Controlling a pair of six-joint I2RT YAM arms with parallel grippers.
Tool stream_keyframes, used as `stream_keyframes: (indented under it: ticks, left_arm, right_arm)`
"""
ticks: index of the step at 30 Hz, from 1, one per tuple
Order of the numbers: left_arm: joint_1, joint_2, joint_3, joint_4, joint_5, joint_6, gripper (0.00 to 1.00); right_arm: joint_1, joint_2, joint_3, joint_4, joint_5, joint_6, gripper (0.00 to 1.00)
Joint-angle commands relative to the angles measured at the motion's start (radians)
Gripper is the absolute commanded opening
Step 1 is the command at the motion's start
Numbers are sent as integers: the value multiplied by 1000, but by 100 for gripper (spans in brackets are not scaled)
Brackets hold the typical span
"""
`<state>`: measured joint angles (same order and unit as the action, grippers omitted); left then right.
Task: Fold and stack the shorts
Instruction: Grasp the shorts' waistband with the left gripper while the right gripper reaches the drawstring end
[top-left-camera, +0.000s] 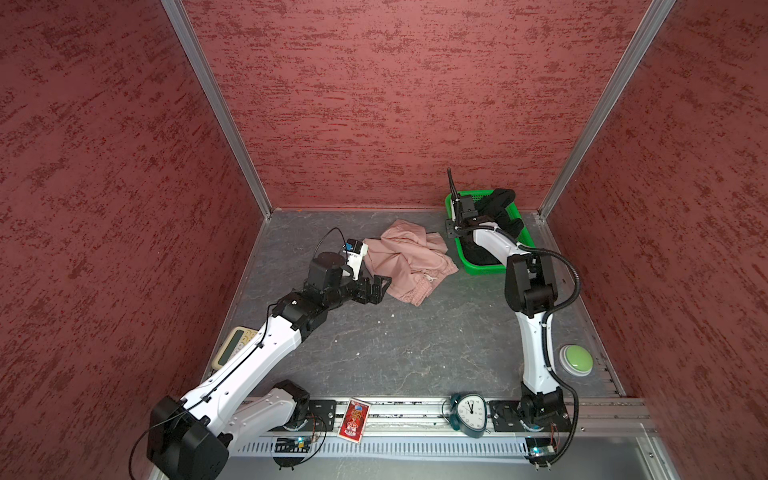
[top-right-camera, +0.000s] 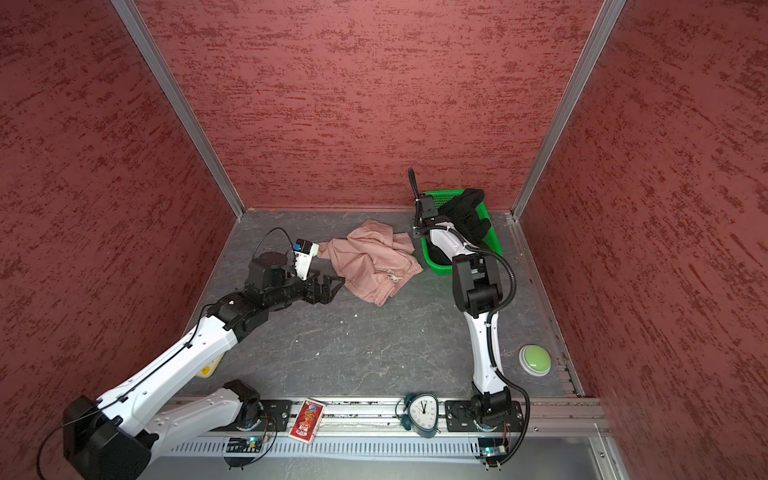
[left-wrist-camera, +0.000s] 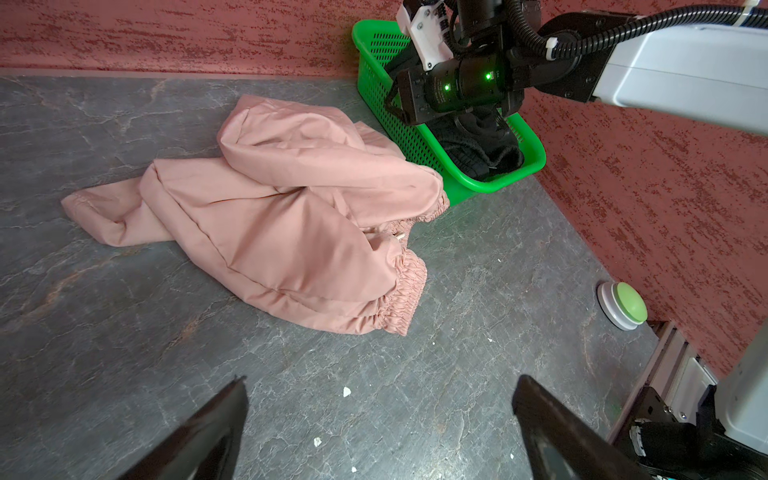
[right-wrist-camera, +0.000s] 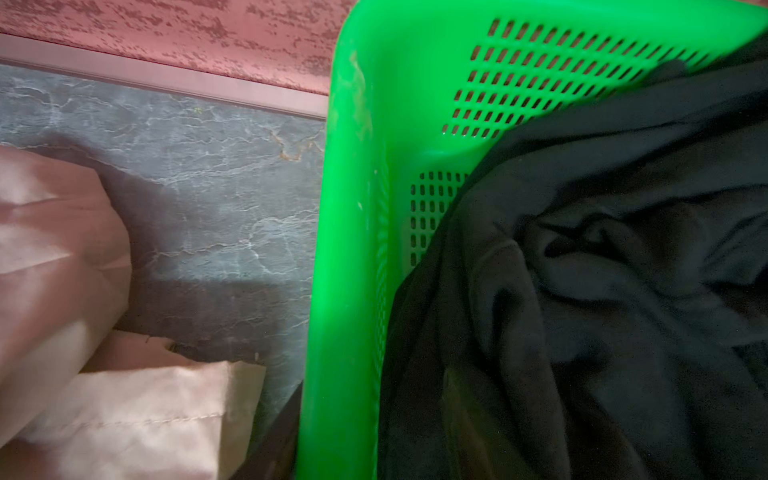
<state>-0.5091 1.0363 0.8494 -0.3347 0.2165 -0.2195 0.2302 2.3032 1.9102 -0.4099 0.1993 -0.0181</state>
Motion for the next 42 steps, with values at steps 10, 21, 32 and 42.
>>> stream_keyframes:
  ticks: [10,21,32,42]
  left_arm:
    - [-150,181,66,-28,1,204,99]
    - [-308,594,199,-14,-133,397,99]
    - [-358,789,227,151,-428,444,99]
    - [-361,848,218,292,-519,438,91]
  right_arm:
    - [-88,-129,-43,-15,-55,-3,62]
    - [-77,-665,-509,190,-432,143,71]
    - [-40,-1160,-963,258,-372,231,71]
    - [-39,-1254,-1086,322,-349,273,70]
